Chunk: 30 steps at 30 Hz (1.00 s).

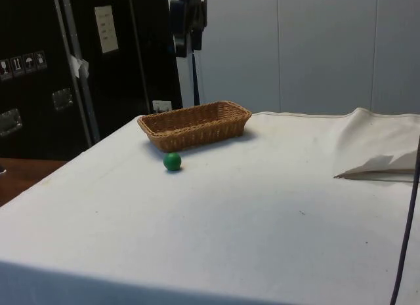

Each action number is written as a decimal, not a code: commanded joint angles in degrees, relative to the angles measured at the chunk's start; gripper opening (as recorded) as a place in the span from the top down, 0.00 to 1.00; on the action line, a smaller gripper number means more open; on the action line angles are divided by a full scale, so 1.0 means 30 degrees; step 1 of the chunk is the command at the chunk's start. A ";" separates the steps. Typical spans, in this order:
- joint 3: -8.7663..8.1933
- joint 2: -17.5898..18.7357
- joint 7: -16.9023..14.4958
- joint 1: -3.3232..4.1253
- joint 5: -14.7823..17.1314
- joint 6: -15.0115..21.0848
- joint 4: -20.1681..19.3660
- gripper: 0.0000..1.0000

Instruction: Pick up the ball and place it into the basket.

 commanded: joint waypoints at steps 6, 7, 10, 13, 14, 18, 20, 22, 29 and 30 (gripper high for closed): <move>-0.0019 0.0898 -0.1165 0.0038 0.1375 0.0802 0.0038 0.00; 0.0000 0.1050 -0.1318 0.0038 0.1547 0.0936 0.0038 0.00; 0.0019 0.1471 -0.1833 0.0019 0.2120 0.1337 0.0038 0.00; 0.0038 0.1891 -0.2387 0.0019 0.2712 0.1757 0.0038 0.00; 0.0038 0.2005 -0.2559 0.0019 0.2884 0.1872 0.0038 0.00; 0.0095 0.2502 -0.3247 0.0000 0.3629 0.2368 0.0038 0.00; 0.0115 0.2750 -0.3610 0.0000 0.3992 0.2636 0.0038 0.00; 0.0134 0.2960 -0.3953 0.0000 0.4335 0.2846 0.0038 0.00; 0.0210 0.4011 -0.5061 -0.0038 0.5653 0.3705 0.0115 0.00; 0.0229 0.4183 -0.5176 -0.0057 0.5825 0.3820 0.0134 0.00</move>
